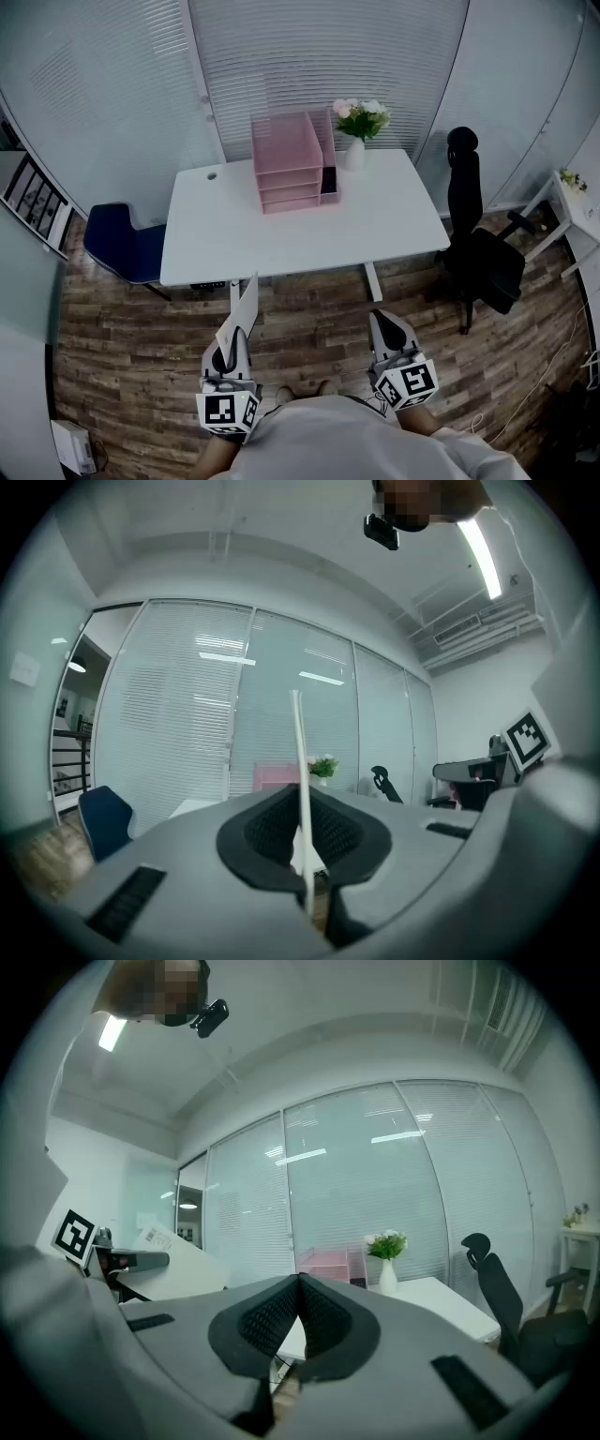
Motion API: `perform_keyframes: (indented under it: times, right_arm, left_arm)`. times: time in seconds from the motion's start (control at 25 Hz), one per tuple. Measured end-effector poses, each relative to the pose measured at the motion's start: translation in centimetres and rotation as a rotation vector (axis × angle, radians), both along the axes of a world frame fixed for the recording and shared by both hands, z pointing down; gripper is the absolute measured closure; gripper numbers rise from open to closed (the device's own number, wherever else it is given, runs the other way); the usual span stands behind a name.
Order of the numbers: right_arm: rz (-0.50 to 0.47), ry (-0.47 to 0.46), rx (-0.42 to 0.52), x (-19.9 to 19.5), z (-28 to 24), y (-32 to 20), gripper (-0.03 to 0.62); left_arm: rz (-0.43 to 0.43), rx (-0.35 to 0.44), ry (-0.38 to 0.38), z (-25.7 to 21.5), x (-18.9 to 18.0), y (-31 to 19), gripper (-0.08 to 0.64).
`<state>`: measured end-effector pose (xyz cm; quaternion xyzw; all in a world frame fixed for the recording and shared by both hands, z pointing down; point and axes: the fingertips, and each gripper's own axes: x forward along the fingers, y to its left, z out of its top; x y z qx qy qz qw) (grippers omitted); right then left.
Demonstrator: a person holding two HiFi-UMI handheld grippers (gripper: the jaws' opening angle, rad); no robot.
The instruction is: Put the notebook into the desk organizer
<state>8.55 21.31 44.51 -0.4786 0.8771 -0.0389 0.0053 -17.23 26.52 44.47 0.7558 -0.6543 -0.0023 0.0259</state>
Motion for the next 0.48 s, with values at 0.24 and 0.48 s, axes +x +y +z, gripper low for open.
perform_keyframes:
  times: [0.24,0.48]
  right_arm:
    - [-0.008,0.003,0.001,0.6,0.3,0.1,0.58]
    - [-0.018,-0.024,-0.011,1.1,0.5,0.0,0.58]
  left_arm:
    - [0.004,0.0,-0.004,0.4,0.7,0.1,0.545]
    - [0.001,-0.012,-0.004,0.7,1.3,0.0,0.545]
